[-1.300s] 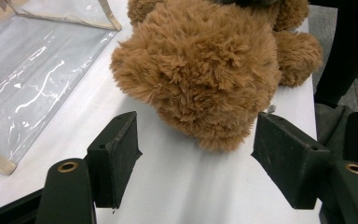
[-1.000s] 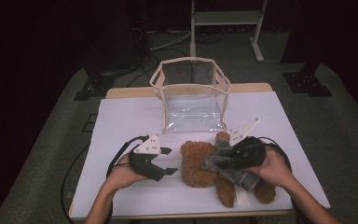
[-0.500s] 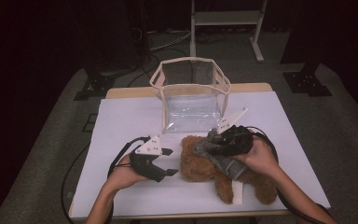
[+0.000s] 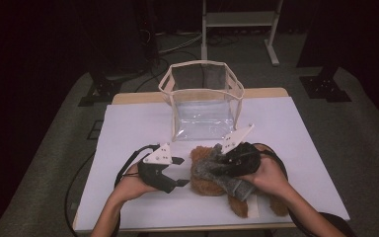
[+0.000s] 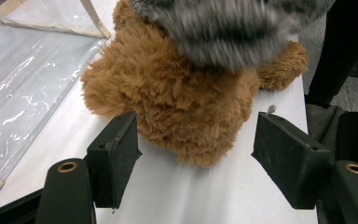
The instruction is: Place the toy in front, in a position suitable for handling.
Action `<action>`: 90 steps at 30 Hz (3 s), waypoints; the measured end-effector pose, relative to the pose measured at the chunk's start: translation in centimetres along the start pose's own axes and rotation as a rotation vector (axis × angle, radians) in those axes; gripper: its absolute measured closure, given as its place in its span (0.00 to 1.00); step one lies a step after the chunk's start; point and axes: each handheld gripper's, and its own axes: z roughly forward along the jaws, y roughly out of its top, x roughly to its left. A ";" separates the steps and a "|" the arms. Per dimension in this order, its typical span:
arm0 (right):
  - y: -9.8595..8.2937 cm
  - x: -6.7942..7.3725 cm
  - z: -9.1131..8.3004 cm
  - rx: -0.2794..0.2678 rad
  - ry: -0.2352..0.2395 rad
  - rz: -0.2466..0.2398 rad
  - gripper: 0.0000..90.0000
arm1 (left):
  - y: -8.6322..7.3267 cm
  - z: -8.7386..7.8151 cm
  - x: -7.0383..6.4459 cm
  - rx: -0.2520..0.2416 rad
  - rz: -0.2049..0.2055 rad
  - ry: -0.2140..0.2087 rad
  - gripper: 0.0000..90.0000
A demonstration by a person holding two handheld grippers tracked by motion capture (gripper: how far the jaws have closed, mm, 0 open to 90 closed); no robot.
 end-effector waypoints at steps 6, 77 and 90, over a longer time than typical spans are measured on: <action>-0.6 -0.6 -1.3 0.012 -0.014 0.013 0.86 | -0.2 -0.1 0.1 0.001 -0.005 0.001 0.33; -8.5 -1.8 -5.0 -0.064 0.081 0.195 0.87 | 3.8 4.2 0.4 0.022 -0.029 -0.099 0.16; -8.9 -1.1 -5.0 -0.072 0.081 0.183 0.87 | 3.1 8.3 0.4 0.105 -0.119 -0.258 0.03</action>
